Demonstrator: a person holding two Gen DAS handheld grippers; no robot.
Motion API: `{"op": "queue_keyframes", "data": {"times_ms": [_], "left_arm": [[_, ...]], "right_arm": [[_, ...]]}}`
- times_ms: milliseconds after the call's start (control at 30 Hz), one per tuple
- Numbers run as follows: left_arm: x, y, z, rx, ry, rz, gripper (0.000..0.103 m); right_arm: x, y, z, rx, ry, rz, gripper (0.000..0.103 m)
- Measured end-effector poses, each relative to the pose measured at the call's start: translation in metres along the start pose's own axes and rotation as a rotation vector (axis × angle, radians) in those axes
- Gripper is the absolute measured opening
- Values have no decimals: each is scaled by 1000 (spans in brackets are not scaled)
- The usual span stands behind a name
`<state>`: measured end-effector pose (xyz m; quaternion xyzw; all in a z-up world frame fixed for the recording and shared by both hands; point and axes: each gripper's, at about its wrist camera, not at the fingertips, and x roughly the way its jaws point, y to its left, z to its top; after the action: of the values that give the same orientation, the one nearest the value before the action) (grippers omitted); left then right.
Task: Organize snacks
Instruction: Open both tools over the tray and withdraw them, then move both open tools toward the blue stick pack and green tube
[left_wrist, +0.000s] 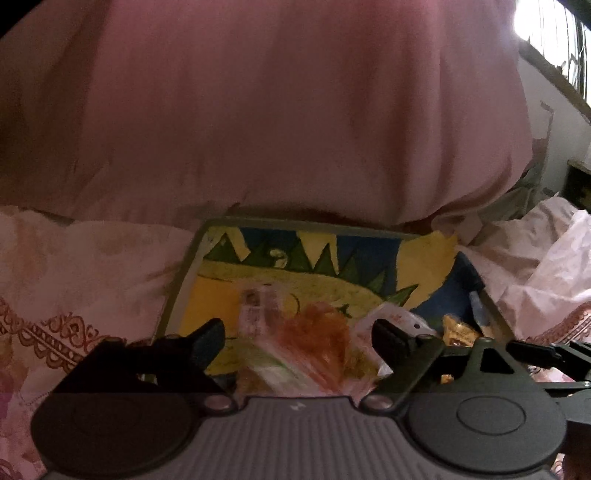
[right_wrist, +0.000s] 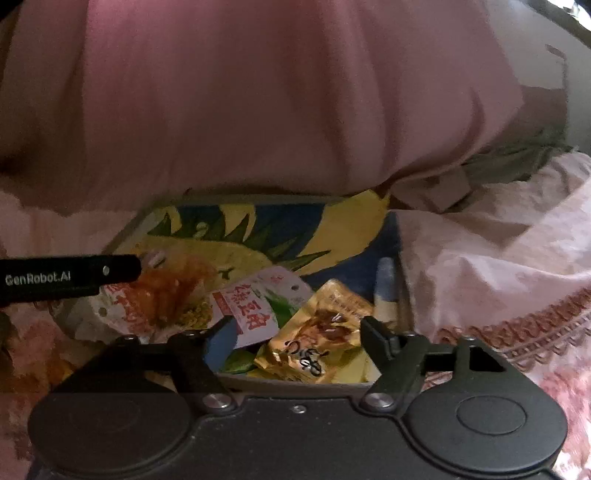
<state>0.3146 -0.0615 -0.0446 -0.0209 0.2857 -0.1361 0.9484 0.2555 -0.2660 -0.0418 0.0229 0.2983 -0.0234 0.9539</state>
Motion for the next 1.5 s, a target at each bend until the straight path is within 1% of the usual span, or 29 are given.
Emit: {"op": "queue_keyframes", "data": {"times_ms": [133, 167, 233, 300, 467, 567, 700, 833, 967, 1100, 1200, 1267, 1400, 1500], "left_arm": [[-15, -1, 3, -13, -19, -4, 94], [-20, -1, 3, -18, -29, -1, 95], [-32, -1, 4, -28, -53, 11, 100], [-49, 1, 3, -40, -86, 20, 102], [-91, 9, 5, -64, -156, 52, 102], [-117, 10, 4, -39, -185, 70, 103], [-152, 12, -9, -20, -215, 125, 103], [-177, 16, -31, -36, -174, 168, 103], [-191, 20, -53, -61, -97, 210, 103], [-206, 24, -71, -47, -49, 279, 103], [-213, 30, -81, -34, -21, 359, 103], [-216, 34, -86, -45, -8, 397, 103], [-220, 45, -89, -98, 21, 447, 103], [-217, 48, -90, -96, 42, 479, 103]], "right_arm": [[-26, -6, 3, 34, -51, -8, 90], [-33, -7, 5, 39, -70, -8, 92], [-47, -8, 8, 48, -112, -8, 99], [-64, -8, 10, 56, -163, -2, 102], [-100, -4, 6, 77, -249, 27, 102], [-118, 3, 0, 73, -263, 46, 102], [-141, 16, -13, 51, -273, 66, 102], [-160, 34, -31, -3, -267, 94, 102], [-175, 55, -47, -99, -271, 107, 102], [-186, 70, -62, -156, -259, 117, 102], [-188, 78, -70, -172, -232, 126, 102], [-187, 82, -74, -176, -207, 129, 102], [-184, 86, -80, -172, -166, 133, 102], [-178, 84, -82, -156, -129, 129, 102]]}}
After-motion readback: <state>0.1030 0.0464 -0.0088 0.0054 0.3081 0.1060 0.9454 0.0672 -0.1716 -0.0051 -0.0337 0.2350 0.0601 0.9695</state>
